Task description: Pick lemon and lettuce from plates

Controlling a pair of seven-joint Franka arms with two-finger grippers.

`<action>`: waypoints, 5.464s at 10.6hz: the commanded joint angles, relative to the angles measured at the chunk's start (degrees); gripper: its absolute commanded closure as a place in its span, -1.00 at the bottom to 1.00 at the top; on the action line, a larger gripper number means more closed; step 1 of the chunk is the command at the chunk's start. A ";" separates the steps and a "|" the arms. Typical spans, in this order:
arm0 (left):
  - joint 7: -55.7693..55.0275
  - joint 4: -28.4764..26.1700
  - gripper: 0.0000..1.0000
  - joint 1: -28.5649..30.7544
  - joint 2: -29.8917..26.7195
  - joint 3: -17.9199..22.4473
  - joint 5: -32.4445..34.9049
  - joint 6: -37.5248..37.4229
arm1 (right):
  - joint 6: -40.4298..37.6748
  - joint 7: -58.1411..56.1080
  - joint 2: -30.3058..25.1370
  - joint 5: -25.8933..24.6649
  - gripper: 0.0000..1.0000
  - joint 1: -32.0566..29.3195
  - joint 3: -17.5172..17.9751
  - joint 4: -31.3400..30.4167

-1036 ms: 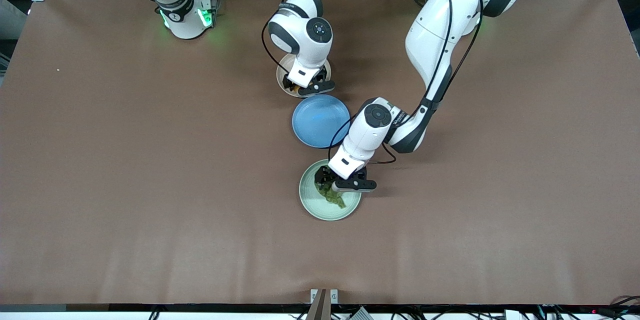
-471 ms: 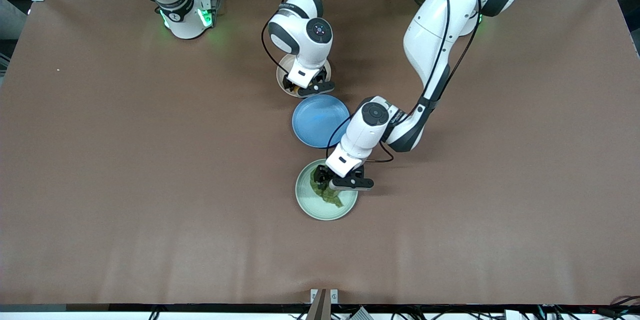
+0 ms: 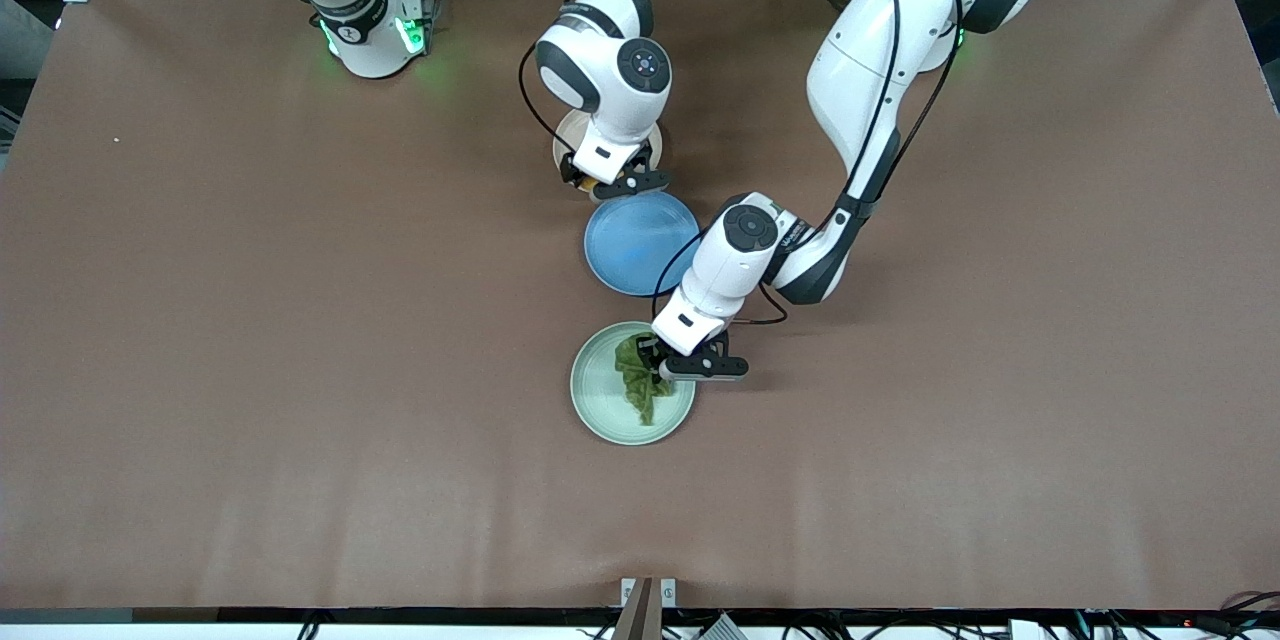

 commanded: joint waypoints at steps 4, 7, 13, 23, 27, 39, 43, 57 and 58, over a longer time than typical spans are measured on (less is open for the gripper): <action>-1.99 0.34 1.00 0.19 -3.42 0.65 -0.73 0.32 | -11.75 -17.92 -8.61 -0.90 0.48 -16.05 -0.31 3.54; -2.88 -0.28 1.00 1.95 -9.48 0.56 -0.65 -9.21 | -18.01 -24.35 -9.05 -0.89 0.48 -25.37 -0.31 9.18; 6.15 -0.37 1.00 8.18 -16.53 0.56 0.06 -30.86 | -16.45 -42.11 -9.41 -0.81 0.48 -44.62 -0.31 8.76; 33.41 -0.28 1.00 22.86 -18.03 0.64 0.14 -46.51 | 3.05 -53.38 -2.74 -0.46 0.48 -56.87 -0.14 -0.82; 36.93 -0.28 -1.00 25.16 -18.29 0.56 0.14 -50.47 | 11.15 -53.29 0.79 0.07 0.48 -57.04 -0.14 -3.55; 36.94 -18.07 -1.00 30.08 -39.34 0.38 -0.21 -58.58 | -11.32 -52.59 -1.23 4.56 -1.00 -58.01 -0.31 10.23; 37.38 -24.54 -1.00 29.99 -49.31 0.64 -0.21 -59.09 | -12.57 -52.06 -4.04 3.68 -1.00 -58.62 -1.28 13.92; 38.52 -7.75 -1.00 29.90 -53.01 0.20 -0.82 -73.69 | -36.12 -35.80 -20.99 4.12 -1.00 -60.03 -2.42 26.42; 38.52 -7.84 -1.00 29.82 -53.01 0.20 -0.82 -73.69 | -36.39 -35.37 -22.14 4.03 -1.00 -60.03 -2.51 26.42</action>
